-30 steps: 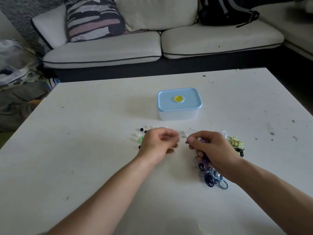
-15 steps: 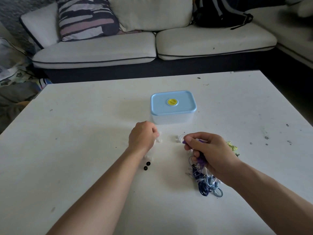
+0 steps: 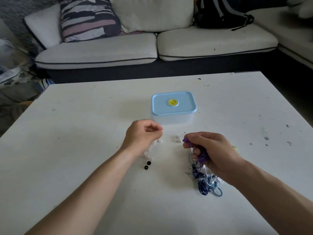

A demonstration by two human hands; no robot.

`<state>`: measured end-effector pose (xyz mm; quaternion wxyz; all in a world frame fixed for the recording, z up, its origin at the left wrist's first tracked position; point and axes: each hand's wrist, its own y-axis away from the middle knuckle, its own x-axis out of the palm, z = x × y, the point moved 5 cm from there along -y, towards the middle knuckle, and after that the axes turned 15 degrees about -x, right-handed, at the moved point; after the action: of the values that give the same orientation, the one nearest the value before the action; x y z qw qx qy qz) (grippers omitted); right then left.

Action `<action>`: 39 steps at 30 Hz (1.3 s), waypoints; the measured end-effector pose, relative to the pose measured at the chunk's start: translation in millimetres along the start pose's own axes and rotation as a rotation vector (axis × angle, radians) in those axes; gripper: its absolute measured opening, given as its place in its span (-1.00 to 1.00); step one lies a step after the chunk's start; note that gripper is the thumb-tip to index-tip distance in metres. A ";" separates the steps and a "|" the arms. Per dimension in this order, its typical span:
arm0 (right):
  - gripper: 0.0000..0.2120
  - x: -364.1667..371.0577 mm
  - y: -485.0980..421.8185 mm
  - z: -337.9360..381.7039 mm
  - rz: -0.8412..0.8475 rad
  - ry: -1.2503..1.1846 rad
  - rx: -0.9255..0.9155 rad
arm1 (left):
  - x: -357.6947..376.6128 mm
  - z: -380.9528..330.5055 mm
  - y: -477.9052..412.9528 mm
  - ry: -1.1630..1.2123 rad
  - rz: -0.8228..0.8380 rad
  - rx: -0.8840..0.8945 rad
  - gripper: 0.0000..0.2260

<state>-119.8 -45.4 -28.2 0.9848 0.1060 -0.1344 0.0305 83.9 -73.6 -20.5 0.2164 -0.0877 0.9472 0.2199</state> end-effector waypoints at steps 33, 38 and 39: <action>-0.87 33.2 30.5 33.3 0.212 -0.030 -0.276 | -0.9 -18.3 86.5 0.657 0.454 -0.138 -0.82; -0.86 30.1 29.9 35.5 0.214 0.083 -0.326 | -3.1 -18.1 85.3 0.608 0.430 -0.127 -0.85; -0.87 29.9 29.7 35.8 0.214 0.089 -0.331 | -3.3 -18.4 85.0 0.595 0.426 -0.122 -0.86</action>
<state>-102.9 -23.2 19.5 0.9849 -0.0735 -0.1045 0.1171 57.8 -6.2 28.0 -0.1249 0.0384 0.9507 0.2812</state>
